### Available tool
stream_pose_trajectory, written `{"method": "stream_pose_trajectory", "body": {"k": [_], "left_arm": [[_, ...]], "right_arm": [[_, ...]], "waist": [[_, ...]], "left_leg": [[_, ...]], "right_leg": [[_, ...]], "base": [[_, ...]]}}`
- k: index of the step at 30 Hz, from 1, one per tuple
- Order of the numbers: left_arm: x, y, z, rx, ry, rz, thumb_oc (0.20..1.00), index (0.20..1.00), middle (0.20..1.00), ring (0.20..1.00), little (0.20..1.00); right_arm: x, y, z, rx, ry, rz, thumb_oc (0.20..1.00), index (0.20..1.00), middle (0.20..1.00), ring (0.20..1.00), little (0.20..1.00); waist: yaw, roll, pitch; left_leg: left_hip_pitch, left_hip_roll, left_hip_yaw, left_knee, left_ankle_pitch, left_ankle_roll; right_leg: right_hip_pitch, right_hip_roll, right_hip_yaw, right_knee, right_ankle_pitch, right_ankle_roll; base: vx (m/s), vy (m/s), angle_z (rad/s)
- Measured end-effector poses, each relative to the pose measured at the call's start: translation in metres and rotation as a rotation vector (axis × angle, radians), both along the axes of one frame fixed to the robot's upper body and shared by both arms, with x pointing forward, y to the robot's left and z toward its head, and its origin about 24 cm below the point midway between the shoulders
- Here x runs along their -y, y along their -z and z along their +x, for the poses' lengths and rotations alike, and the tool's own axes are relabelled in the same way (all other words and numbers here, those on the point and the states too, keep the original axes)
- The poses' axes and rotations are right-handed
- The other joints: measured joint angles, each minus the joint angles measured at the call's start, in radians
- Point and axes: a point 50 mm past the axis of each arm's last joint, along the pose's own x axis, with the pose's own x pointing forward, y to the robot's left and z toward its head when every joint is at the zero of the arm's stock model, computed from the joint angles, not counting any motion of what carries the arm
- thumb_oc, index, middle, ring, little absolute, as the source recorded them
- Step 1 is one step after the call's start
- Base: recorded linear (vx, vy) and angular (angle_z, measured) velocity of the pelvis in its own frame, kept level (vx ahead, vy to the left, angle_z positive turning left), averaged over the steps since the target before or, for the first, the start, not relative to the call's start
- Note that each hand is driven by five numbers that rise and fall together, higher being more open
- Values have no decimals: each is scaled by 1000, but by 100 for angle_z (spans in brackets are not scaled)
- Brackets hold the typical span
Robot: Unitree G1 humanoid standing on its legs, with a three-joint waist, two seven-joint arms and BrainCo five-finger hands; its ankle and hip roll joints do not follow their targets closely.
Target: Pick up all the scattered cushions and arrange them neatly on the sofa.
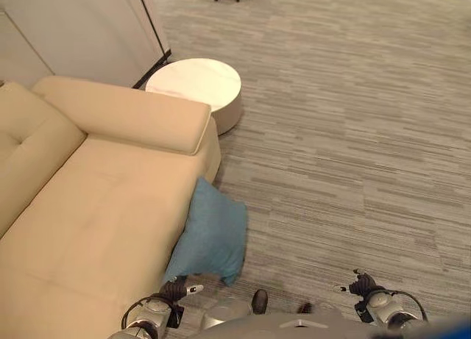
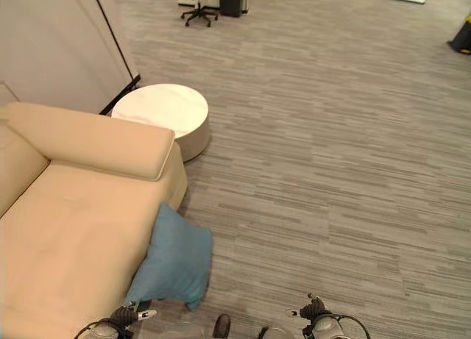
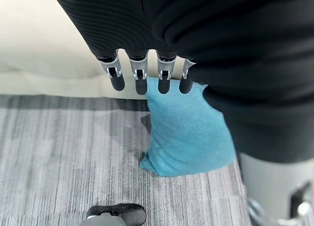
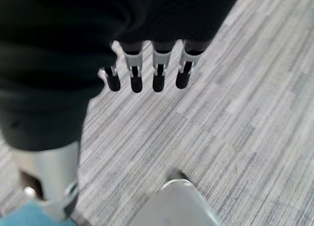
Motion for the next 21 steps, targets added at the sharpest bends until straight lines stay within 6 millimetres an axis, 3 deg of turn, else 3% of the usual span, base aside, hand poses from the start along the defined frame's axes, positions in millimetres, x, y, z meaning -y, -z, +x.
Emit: {"method": "stream_pose_trajectory", "body": {"k": [1, 2, 3, 4, 6, 7, 8, 9, 10, 11, 12, 14, 15, 16, 17, 19, 21], "left_arm": [[3, 1, 1, -12, -5, -5, 1000, 1000, 1000, 1000, 1000], [4, 2, 1, -18, -6, -8, 1000, 1000, 1000, 1000, 1000], [3, 3, -5, -25, -11, -7, 1000, 1000, 1000, 1000, 1000], [7, 8, -23, -67, -21, -20, 1000, 1000, 1000, 1000, 1000], [13, 11, -30, -79, -22, -40, 1000, 1000, 1000, 1000, 1000], [15, 11, -31, -77, -23, -43, 1000, 1000, 1000, 1000, 1000], [19, 11, -26, -72, -20, -51, 1000, 1000, 1000, 1000, 1000], [27, 12, -23, -55, -13, -71, 1000, 1000, 1000, 1000, 1000], [27, 12, -21, -49, -10, -72, 1000, 1000, 1000, 1000, 1000], [25, 9, -11, -19, -1, -68, 1000, 1000, 1000, 1000, 1000], [25, 8, -8, -6, 1, -68, 1000, 1000, 1000, 1000, 1000], [24, 7, -5, 1, 6, -64, 1000, 1000, 1000, 1000, 1000], [24, 5, 2, 12, 11, -62, 1000, 1000, 1000, 1000, 1000], [24, 5, 2, 15, 13, -62, 1000, 1000, 1000, 1000, 1000], [25, 4, 4, 20, 15, -67, 1000, 1000, 1000, 1000, 1000], [23, 8, -10, -20, 1, -63, 1000, 1000, 1000, 1000, 1000], [20, 10, -20, -51, 0, -56, 1000, 1000, 1000, 1000, 1000]], "right_arm": [[0, 0, -1, -1, 0, 1, 1000, 1000, 1000, 1000, 1000], [-2, 3, -7, -18, 4, 6, 1000, 1000, 1000, 1000, 1000], [-5, 6, -14, -36, 9, 15, 1000, 1000, 1000, 1000, 1000], [-7, 6, -15, -40, 10, 18, 1000, 1000, 1000, 1000, 1000], [-8, 9, -24, -65, 17, 25, 1000, 1000, 1000, 1000, 1000], [-7, 6, -14, -40, 13, 20, 1000, 1000, 1000, 1000, 1000], [-4, 5, -13, -33, 18, 14, 1000, 1000, 1000, 1000, 1000], [6, -1, -3, 5, 17, -8, 1000, 1000, 1000, 1000, 1000], [7, -2, -1, 11, 16, -11, 1000, 1000, 1000, 1000, 1000], [13, -10, 14, 70, 11, -19, 1000, 1000, 1000, 1000, 1000], [14, -11, 16, 78, 21, -20, 1000, 1000, 1000, 1000, 1000], [16, -11, 13, 76, 19, -24, 1000, 1000, 1000, 1000, 1000], [15, -6, 1, 43, 23, -21, 1000, 1000, 1000, 1000, 1000], [14, -3, -8, 19, 39, -13, 1000, 1000, 1000, 1000, 1000], [14, -1, -12, 6, 45, -12, 1000, 1000, 1000, 1000, 1000], [11, -2, -5, 25, 41, -3, 1000, 1000, 1000, 1000, 1000], [4, -5, 6, 59, 29, 15, 1000, 1000, 1000, 1000, 1000]], "waist": [[-24, 5, 1], [-48, -2, -1], [-44, -32, -1], [-33, -45, -9], [-40, -28, -27], [-20, -28, -17], [-27, -40, -18], [-3, -35, -12], [-3, -37, -11], [3, -35, 15], [3, -46, 23], [-19, -42, 38], [-52, -35, 47], [-49, -32, 46], [-51, -22, 39], [-32, -15, 28], [-26, -16, -12]], "left_leg": [[-1, 4, -56, -4, -7, -18], [6, 6, -97, -8, -10, -32], [45, 2, -94, -29, -10, -29], [75, -4, -114, -41, -27, -45], [89, 49, -180, -18, -76, -105], [56, 61, -161, 28, -68, -123], [35, 51, -150, 64, -47, -163], [-4, 62, -81, 110, -36, -168], [-13, 62, -76, 118, -35, -170], [-48, 77, -18, 153, -27, -178], [-50, 103, 48, 154, -35, -166], [-61, 210, 253, 166, -20, -159], [-87, 269, 420, 220, -27, -162], [-84, 286, 481, 221, -27, -162], [-74, 295, 499, 188, -27, -167], [-3, 268, 419, 64, -41, -159], [48, 215, 394, -6, -39, -113]], "right_leg": [[25, 35, 74, -130, 49, 4], [43, 46, 80, -202, 90, -6], [62, 34, 14, -212, 145, -33], [85, 24, -12, -208, 230, -66], [151, 56, -99, -238, 236, -89], [175, 73, -138, -262, 233, -116], [189, 59, -168, -268, 221, -132], [207, 73, -199, -274, 190, -155], [210, 75, -208, -280, 189, -158], [223, 82, -274, -283, 170, -173], [225, 87, -297, -276, 153, -195], [245, 93, -394, -265, 116, -194], [261, 90, -474, -260, 99, -180], [271, 91, -504, -247, 86, -166], [269, 90, -533, -219, 67, -157], [270, 83, -532, -177, 55, -141], [255, 6, -530, -63, 33, -110]], "base": [[156, -150, 133], [190, -231, 141], [150, -235, 85], [182, -318, 69], [108, -285, 96], [84, -281, 125], [63, -289, 140], [71, -331, 118], [39, -205, 132], [-7, -98, 104], [-20, -86, 127], [51, -102, 129], [84, -33, 158], [80, 56, 158], [90, 68, 75], [74, 154, 28], [40, 245, 20]]}}
